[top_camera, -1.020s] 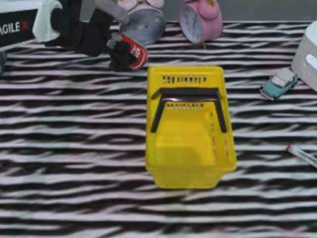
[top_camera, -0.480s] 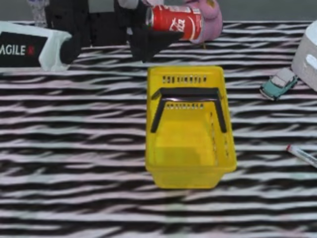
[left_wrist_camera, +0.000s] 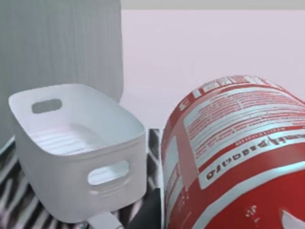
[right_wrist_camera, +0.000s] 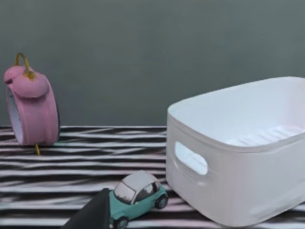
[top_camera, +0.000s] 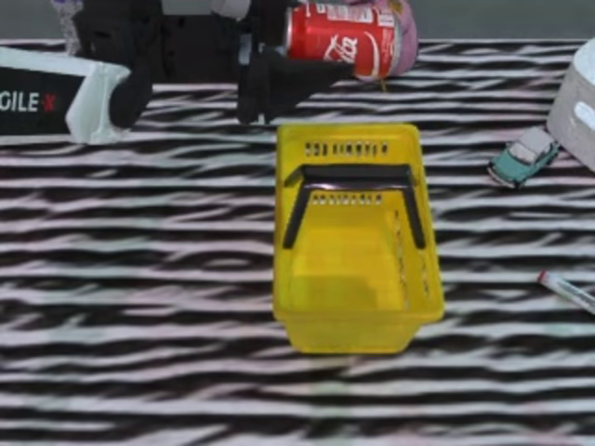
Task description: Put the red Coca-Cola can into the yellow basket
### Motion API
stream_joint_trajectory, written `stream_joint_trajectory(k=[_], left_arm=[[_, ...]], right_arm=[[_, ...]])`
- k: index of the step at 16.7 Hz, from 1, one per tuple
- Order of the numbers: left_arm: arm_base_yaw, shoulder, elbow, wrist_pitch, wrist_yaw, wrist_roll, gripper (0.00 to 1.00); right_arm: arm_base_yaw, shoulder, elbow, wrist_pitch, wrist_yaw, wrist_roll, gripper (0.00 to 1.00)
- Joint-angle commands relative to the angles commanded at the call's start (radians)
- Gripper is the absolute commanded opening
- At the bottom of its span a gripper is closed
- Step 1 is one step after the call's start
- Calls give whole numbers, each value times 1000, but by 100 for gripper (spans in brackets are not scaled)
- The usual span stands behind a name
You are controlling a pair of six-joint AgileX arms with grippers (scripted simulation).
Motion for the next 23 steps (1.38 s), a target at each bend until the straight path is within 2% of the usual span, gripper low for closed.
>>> stream_joint_trajectory(k=[5,12,17,23], left_arm=[[7,39,-5,38,1,2,0],[25,230,-74,311,2,-4,0],[26,240,-79,324,2,-4,0],[26,240,-79,324,2,-4,45]], right_arm=[[0,0,0,0,0,0,100],[0,0,0,0,0,0,100],[0,0,0,0,0,0,100],[0,0,0,0,0,0,100]])
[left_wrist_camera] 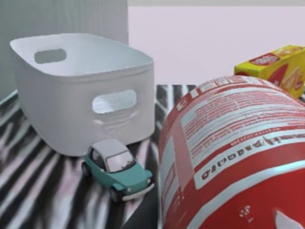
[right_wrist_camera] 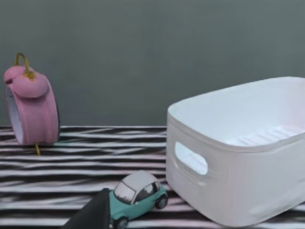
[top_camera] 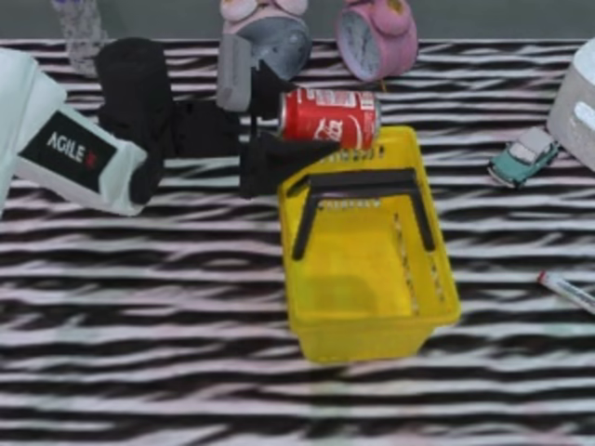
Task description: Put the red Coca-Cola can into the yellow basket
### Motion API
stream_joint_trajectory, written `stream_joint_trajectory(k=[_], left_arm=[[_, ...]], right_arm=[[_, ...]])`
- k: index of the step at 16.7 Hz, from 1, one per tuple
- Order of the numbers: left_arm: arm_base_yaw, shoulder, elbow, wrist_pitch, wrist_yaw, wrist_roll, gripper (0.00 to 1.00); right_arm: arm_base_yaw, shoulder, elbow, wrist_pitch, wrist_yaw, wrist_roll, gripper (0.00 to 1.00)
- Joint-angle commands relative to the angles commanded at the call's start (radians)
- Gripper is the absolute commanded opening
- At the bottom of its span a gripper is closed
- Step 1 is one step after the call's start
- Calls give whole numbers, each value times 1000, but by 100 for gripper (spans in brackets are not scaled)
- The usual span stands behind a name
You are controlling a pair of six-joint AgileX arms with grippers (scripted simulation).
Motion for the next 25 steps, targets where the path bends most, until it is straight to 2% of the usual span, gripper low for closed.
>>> stream_joint_trajectory(k=[7,18,21,25], left_arm=[[0,0,0,0,0,0,98],[-1,-14,-2,-7,-8,-2,100],[21,-107,-35,-48,-68,-28,100],[78,-378,-132,-157,-224,-84,100]], right_arm=[[0,0,0,0,0,0,100],[5,10,10,-9,0,-6,100],[41,100,100,-85,-2,-61,100],[128,363,360,-281,-2,-199,100]])
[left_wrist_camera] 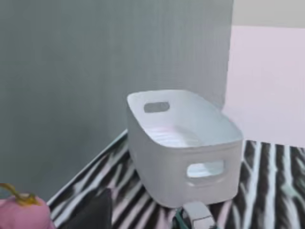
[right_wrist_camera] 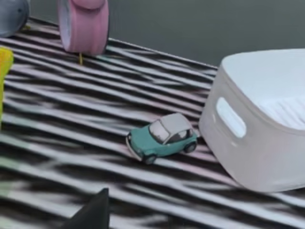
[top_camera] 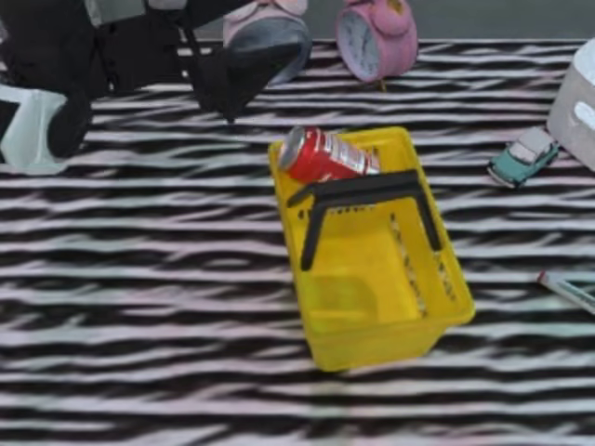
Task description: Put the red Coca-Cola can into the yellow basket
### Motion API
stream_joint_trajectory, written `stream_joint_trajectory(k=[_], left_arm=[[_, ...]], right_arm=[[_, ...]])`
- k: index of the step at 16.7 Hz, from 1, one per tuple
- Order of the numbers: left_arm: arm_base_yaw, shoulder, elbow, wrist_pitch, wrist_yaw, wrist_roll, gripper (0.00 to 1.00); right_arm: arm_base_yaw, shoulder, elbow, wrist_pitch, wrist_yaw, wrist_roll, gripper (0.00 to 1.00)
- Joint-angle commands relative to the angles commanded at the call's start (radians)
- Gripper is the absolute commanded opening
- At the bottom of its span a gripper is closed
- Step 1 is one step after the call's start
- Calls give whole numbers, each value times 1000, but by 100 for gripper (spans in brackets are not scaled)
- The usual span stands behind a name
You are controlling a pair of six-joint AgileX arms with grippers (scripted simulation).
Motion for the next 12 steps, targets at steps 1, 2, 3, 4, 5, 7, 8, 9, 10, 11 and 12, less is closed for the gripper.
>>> stream_joint_trajectory(k=[1,2,3,4,5,7,8,9,10,11,12], left_arm=[[17,-91,-35,-36,-49,-15,100],[34,-189,-74,-75,-101,-29,100],[52,-294,-119,-118,-157,-42,100],[70,-403,-168,-163,-214,-53,100],[87,-515,-223,-212,-274,-63,100],[119,-747,-345,-316,-398,-76,100],[134,-864,-412,-371,-461,-78,100],[148,-981,-482,-426,-525,-79,100],[162,-1096,-552,-481,-587,-76,100],[174,-1208,-621,-534,-647,-71,100],[185,-1315,-689,-583,-703,-64,100]], right_arm=[[27,92,89,-63,1,-44,100],[55,191,184,-131,1,-90,100],[83,289,279,-197,1,-135,100],[114,400,385,-271,1,-185,100],[146,514,494,-347,1,-236,100],[209,741,710,-496,0,-335,100],[241,859,822,-573,-1,-387,100],[273,977,933,-648,-1,-437,100],[302,1085,1034,-717,-2,-484,100],[332,1197,1140,-788,-2,-532,100],[361,1305,1241,-856,-2,-578,100]])
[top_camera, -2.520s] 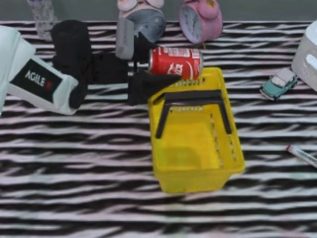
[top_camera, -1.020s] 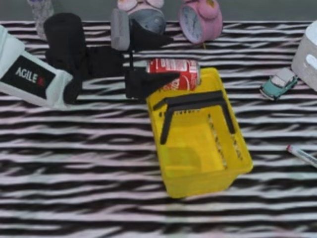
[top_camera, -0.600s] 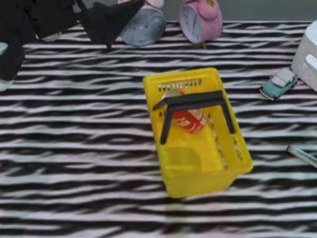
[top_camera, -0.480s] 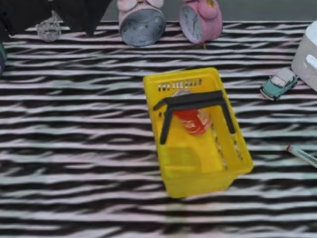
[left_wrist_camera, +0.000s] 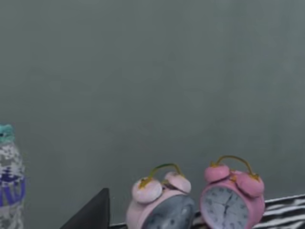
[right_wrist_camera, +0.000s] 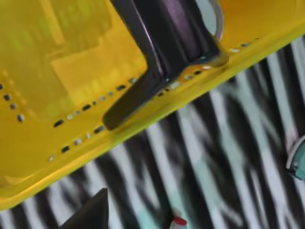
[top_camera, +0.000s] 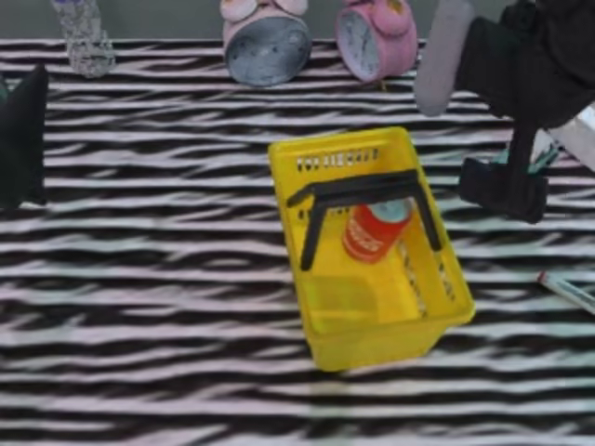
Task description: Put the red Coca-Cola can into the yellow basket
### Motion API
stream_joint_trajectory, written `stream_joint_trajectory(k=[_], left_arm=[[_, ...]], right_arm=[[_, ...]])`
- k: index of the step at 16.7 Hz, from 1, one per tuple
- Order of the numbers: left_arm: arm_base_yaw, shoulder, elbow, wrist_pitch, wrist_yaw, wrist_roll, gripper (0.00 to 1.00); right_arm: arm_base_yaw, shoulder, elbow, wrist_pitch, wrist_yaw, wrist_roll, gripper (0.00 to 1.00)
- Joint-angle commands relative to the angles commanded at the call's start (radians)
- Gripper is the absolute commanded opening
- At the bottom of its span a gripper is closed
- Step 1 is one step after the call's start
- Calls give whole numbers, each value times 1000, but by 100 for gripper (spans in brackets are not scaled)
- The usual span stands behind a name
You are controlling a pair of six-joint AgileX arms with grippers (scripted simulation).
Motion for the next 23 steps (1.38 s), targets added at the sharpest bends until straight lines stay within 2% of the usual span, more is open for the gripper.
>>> stream_joint_trajectory(k=[2,5,9,11,16,23], left_arm=[[18,-197,-126,-89,-102,20,100],[37,-432,-285,-193,-226,58,100],[49,-612,-421,-276,-331,99,100],[51,-639,-444,-289,-348,107,100],[51,-639,-444,-289,-348,107,100],[51,-639,-444,-289,-348,107,100]], right_arm=[[52,190,180,-119,0,-83,100],[119,415,409,-264,2,-189,100],[171,568,583,-371,6,-273,100],[179,588,608,-387,8,-286,100],[175,587,604,-382,7,-286,100],[179,572,501,-296,7,-286,100]])
